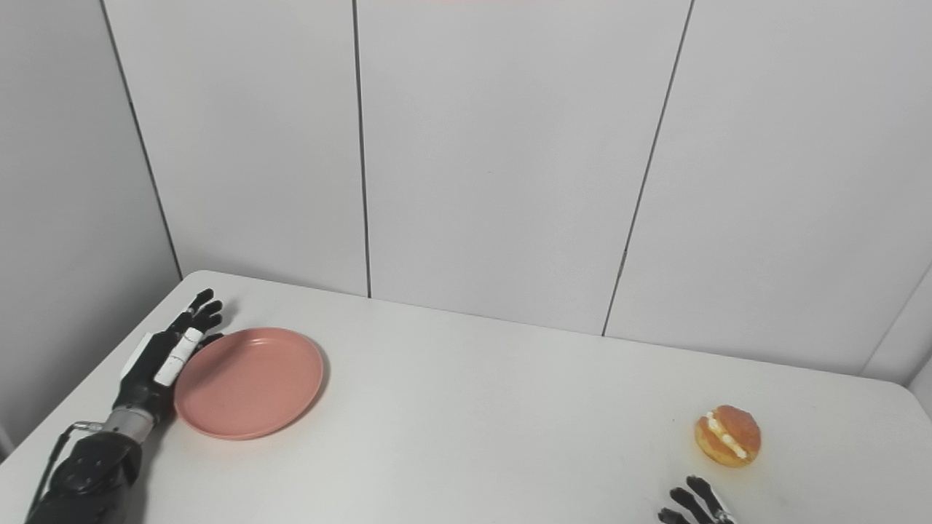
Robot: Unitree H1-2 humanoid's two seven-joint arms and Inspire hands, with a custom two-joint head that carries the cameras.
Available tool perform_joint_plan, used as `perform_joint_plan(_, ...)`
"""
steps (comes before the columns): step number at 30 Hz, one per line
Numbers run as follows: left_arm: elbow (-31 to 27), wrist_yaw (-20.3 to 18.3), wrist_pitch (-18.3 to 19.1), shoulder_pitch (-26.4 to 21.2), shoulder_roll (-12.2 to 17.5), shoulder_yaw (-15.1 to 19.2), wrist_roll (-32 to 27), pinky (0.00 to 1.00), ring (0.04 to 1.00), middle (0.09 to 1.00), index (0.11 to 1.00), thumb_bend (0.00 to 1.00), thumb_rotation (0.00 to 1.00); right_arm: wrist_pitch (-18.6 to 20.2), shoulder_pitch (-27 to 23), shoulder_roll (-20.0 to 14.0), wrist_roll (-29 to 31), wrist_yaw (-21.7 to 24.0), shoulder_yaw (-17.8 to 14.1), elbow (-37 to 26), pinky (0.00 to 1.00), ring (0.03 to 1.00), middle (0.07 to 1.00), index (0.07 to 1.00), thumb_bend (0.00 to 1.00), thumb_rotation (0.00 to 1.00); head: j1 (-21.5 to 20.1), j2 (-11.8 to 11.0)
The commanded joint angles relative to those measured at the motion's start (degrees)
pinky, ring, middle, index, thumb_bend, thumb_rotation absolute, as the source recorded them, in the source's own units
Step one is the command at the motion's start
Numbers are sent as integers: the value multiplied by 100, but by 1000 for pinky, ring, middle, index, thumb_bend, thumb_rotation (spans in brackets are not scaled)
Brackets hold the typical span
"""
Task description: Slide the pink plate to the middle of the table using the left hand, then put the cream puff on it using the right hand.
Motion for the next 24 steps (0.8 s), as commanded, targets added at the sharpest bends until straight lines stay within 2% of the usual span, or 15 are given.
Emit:
perform_joint_plan(1,-52,53,68,224,-299,-81,-47,883,948,932,916,916,836,123,401,133,66,-11,68,283,730,774,840,878,784,1000,-3,7)
perform_joint_plan(4,-365,94,236,310,-384,-148,11,872,951,941,919,913,843,128,408,127,68,-6,67,267,730,775,840,877,777,1000,-5,16)
perform_joint_plan(10,-601,112,476,348,-492,-259,22,858,934,928,904,912,830,139,423,133,45,-18,76,242,727,775,840,876,777,1000,-20,27)
perform_joint_plan(13,-655,53,583,335,-540,-276,-44,886,940,936,907,928,806,148,426,141,53,-19,77,231,727,775,840,876,782,1000,-25,33)
perform_joint_plan(24,-438,87,492,179,-663,-530,144,860,933,926,905,941,806,170,457,161,12,-38,102,164,720,772,836,872,779,1000,-79,60)
